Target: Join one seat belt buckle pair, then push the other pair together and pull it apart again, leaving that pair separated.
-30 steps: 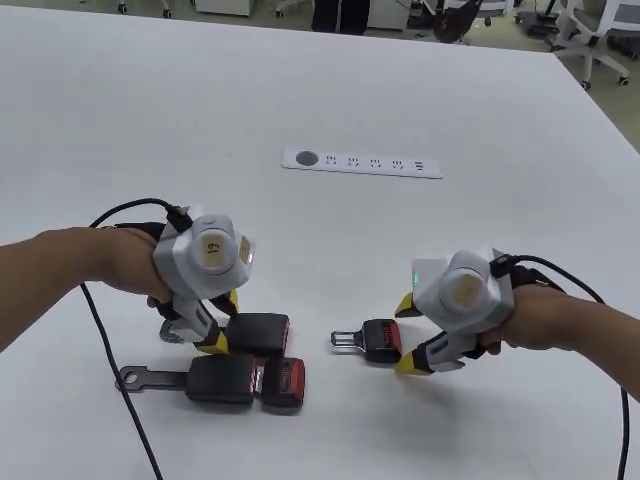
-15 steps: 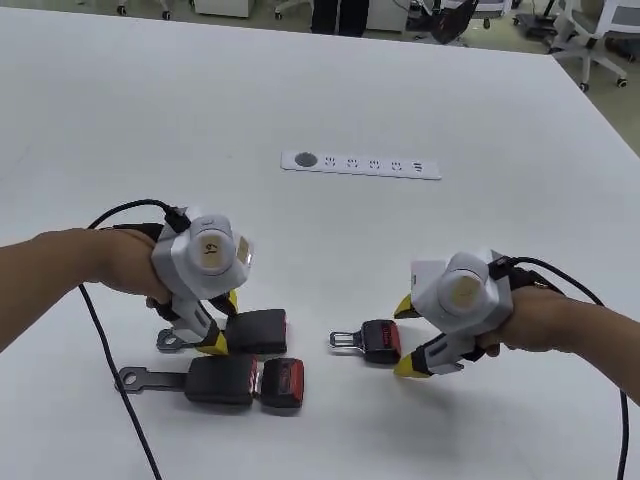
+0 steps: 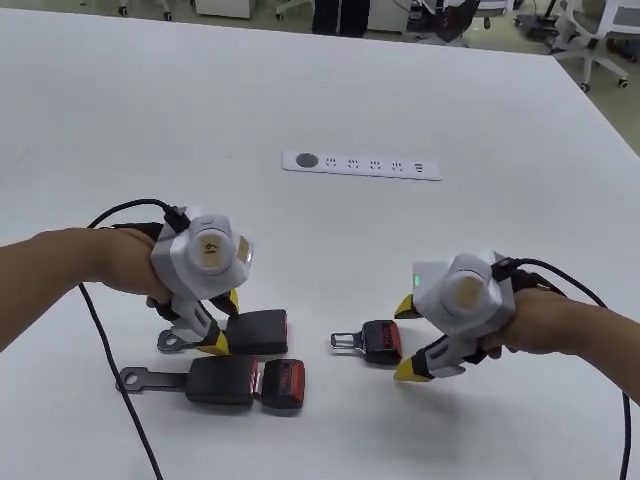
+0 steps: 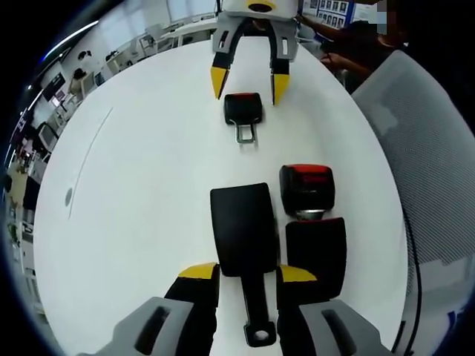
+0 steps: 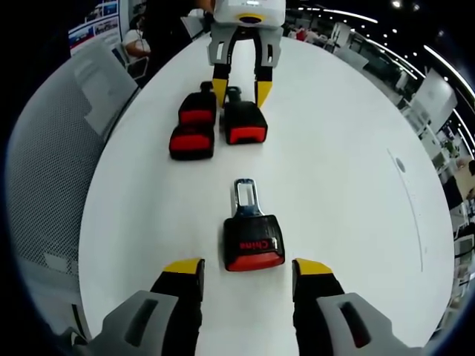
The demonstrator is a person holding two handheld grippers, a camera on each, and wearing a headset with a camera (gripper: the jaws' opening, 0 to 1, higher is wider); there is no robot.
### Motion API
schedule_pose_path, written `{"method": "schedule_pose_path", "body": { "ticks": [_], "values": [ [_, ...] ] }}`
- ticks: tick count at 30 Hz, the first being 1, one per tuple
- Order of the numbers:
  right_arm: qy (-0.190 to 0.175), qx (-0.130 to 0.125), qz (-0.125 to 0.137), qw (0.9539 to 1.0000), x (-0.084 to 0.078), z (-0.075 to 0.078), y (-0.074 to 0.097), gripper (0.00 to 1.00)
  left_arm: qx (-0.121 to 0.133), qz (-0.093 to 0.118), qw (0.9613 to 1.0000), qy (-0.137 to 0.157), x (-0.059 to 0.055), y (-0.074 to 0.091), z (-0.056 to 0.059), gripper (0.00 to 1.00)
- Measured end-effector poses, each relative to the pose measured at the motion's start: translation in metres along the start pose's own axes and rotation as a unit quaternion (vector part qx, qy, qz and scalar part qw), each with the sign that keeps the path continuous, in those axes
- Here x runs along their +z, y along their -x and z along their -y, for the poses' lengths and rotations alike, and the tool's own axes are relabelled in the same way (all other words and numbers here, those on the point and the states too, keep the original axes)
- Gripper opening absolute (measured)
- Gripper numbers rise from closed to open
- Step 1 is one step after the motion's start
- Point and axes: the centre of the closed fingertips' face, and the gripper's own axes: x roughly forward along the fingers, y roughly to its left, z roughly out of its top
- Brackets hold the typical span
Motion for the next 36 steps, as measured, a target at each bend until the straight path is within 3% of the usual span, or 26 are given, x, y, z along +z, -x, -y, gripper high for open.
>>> {"method": "schedule_pose_path", "body": {
  "ticks": [6,8,10,13,21,28,36],
  "values": [
    [-0.003,-0.002,0.005,1.0,0.001,-0.003,0.004,0.49,0.01,0.011,0.9998,0.015,-0.004,0.007,-0.001,0.31],
    [-0.007,-0.004,0.009,0.9999,0.0,-0.004,0.006,0.49,0.014,0.014,0.9996,0.021,-0.011,0.007,-0.003,0.31],
    [-0.012,-0.006,0.014,0.9998,0.0,-0.005,0.008,0.51,0.017,0.018,0.9993,0.028,-0.008,0.014,0.004,0.32],
    [-0.017,-0.009,0.019,0.9996,-0.003,-0.007,0.008,0.52,0.025,0.028,0.9984,0.042,-0.016,0.016,0.002,0.32],
    [-0.038,-0.018,0.036,0.9985,-0.007,-0.016,0.015,0.55,0.049,0.047,0.995,0.074,-0.025,0.026,0.005,0.34],
    [-0.067,-0.036,0.051,0.9958,-0.012,-0.024,0.023,0.6,0.071,0.07,0.989,0.109,-0.035,0.037,0.006,0.35],
    [-0.101,-0.055,0.075,0.9905,-0.015,-0.036,0.031,0.63,0.093,0.099,0.978,0.159,-0.049,0.049,0.023,0.37]
  ]
}}
